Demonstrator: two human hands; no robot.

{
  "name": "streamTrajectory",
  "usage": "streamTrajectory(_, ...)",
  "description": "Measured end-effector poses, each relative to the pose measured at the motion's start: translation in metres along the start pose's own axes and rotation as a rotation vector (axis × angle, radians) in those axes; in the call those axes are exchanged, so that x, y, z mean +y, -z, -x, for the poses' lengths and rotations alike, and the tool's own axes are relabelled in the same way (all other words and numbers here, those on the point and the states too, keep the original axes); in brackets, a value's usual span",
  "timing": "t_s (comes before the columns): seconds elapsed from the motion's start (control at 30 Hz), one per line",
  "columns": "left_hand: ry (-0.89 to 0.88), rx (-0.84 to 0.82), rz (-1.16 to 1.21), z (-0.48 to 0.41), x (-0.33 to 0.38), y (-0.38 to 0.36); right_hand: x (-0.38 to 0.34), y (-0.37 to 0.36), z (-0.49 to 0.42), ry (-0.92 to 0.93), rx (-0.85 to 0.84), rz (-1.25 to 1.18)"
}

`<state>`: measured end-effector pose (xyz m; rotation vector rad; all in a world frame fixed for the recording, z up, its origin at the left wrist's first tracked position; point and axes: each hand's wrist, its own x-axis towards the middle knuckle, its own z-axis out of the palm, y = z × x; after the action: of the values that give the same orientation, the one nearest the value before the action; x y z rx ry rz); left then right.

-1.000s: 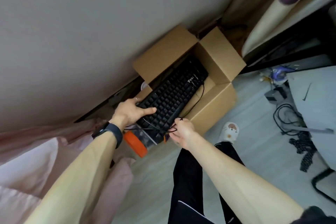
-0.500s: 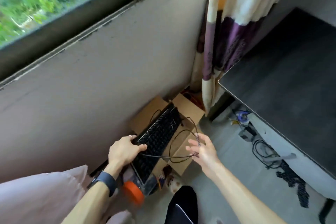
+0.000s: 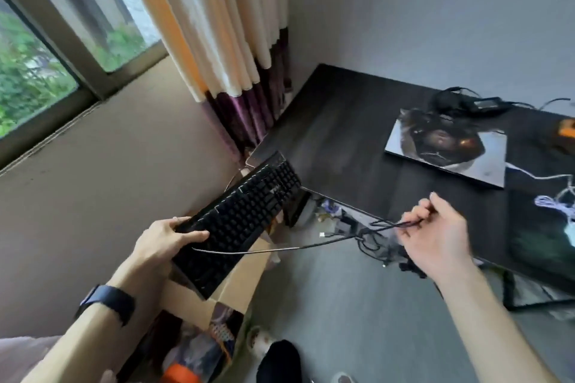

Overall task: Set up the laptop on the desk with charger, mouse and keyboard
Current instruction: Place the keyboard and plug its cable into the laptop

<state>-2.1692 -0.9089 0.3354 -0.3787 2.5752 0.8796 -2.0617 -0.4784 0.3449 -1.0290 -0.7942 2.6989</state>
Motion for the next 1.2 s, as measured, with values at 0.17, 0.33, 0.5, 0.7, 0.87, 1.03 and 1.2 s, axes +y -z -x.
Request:
streamTrajectory(0.17, -0.184, -0.212, -0.046, 0.021, 0.088, -0.057, -0.064, 0.087, -0.001, 0.152, 0.241, 0.141)
streamTrajectory(0.33, -0.31, -0.411, -0.031, 0.041, 0.179, -0.136, -0.098, 0.156, 0.003, 0.293, 0.491, 0.239)
streamTrajectory(0.5, -0.362, -0.576, -0.021, 0.042, 0.248, -0.204, -0.104, 0.21, -0.024, 0.129, 0.604, 0.25)
streamTrajectory(0.7, -0.314, -0.807, -0.043, 0.004, 0.31, -0.267, -0.098, 0.24, -0.078, -0.086, 0.616, 0.217)
streamTrajectory(0.87, -0.281, -1.022, -0.199, -0.058, 0.362, -0.301, -0.103, 0.239, -0.134, -0.168, 0.679, 0.071)
streamTrajectory(1.03, -0.322, -0.99, -0.405, -0.136, 0.409, -0.338, -0.098, 0.23, -0.176, -0.207, 0.769, 0.039)
streamTrajectory(1.2, -0.427, -0.921, -0.599, -0.185, 0.42, -0.385, -0.083, 0.224, -0.203, -0.303, 0.852, 0.008)
